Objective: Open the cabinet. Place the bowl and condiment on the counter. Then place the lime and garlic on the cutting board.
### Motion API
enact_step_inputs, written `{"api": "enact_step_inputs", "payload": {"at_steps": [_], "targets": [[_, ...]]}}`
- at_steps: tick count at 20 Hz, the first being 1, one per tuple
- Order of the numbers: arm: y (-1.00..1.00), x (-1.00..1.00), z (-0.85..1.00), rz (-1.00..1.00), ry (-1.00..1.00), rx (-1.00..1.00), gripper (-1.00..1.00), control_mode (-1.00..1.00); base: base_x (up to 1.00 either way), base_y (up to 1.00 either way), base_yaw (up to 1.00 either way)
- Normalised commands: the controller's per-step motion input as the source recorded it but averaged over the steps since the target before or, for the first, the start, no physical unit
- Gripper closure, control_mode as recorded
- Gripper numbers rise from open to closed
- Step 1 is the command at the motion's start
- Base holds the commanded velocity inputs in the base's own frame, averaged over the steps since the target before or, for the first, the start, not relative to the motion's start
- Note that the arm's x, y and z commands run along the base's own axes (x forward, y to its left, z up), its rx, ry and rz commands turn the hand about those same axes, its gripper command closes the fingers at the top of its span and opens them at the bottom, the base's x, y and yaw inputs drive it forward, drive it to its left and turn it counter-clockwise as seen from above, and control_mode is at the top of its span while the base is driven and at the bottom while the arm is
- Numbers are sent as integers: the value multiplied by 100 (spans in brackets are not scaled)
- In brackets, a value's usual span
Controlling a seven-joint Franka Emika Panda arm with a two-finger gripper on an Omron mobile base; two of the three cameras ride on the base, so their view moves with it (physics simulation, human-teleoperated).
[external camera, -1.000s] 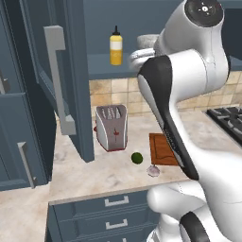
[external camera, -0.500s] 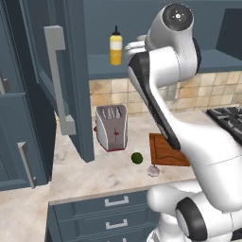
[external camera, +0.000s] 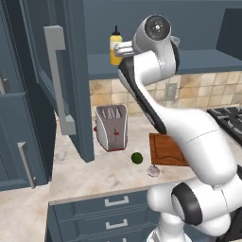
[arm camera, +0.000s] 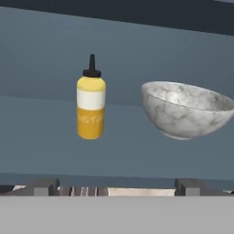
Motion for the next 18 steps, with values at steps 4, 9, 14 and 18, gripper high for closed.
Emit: {"api": "enact_step_inputs", "payload": {"at_steps": [4, 9, 14, 18], "targets": [[6, 48, 0, 0, 0, 0, -100, -100, 0, 0, 0], [8, 49, -1, 0, 0, 0, -100, -100, 0, 0, 0], [1, 56, -5, 0, 0, 0, -100, -100, 0, 0, 0], [2, 45, -5, 0, 0, 0, -100, -100, 0, 0, 0]]}}
